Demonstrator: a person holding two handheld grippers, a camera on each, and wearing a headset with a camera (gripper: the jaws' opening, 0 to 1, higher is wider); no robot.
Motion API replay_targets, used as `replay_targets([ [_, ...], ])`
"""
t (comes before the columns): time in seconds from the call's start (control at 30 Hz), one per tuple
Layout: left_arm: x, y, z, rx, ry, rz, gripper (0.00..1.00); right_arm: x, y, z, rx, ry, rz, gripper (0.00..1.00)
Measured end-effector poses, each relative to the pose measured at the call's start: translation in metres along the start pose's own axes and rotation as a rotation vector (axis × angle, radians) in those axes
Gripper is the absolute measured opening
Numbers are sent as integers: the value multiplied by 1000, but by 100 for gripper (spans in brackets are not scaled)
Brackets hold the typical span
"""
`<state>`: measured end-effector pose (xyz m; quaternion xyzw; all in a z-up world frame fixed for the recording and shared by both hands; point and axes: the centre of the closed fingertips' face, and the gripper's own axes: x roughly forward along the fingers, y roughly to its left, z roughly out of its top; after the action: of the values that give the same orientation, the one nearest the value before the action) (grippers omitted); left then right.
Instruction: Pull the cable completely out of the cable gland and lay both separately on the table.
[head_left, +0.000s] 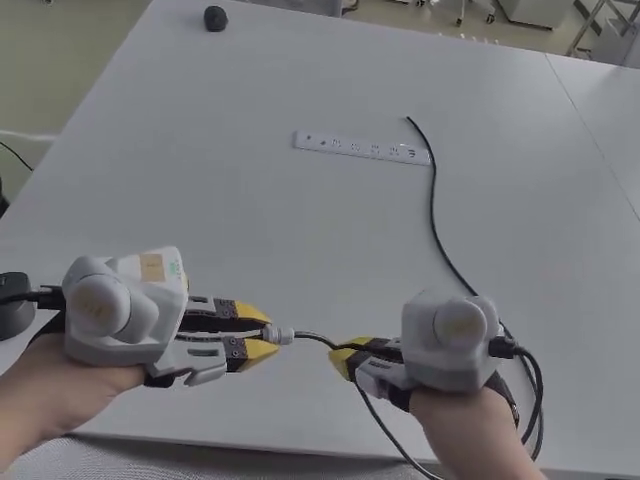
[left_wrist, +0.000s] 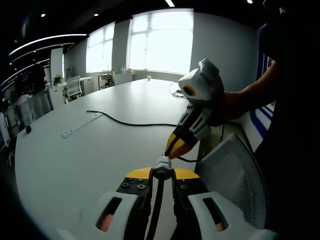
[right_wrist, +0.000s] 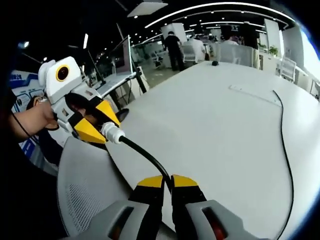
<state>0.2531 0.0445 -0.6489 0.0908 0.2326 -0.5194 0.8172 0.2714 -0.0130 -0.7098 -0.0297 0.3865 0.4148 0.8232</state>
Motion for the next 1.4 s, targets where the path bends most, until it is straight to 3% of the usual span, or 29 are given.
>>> replay_targets([
  [0.1,-1,0,-1,-4,-2,4,15,1,2,-1,23,6,9,0],
  [0.2,-4,2,-1,-10,-4,16,15,2,5,1,-22,-5,18,0],
  [0.4,-4,2,0,-8,1,15,15,0,7,0,-25,-10,17,1],
  [0.6,-2,0,0,-8,0,10,15,-5,9,3,-86,-28,18,5],
  [0.67,0,0,-1,-7,5,5,15,-9,13,15,-159,-62,5,12],
  [0.73,1,-1,-1,-3,9,1,15,-10,21,22,-245,-60,6,16],
  [0.93,3,0,1,-8,3,1,16,-5,47,39,-517,-26,13,15],
  [1.07,3,-1,2,-9,1,-2,16,1,51,40,-637,16,-6,10],
  [1.2,2,0,2,-10,2,0,16,2,54,39,-634,19,11,3],
  [1.4,2,-2,2,-21,-1,-4,16,-1,55,38,-655,3,15,1],
])
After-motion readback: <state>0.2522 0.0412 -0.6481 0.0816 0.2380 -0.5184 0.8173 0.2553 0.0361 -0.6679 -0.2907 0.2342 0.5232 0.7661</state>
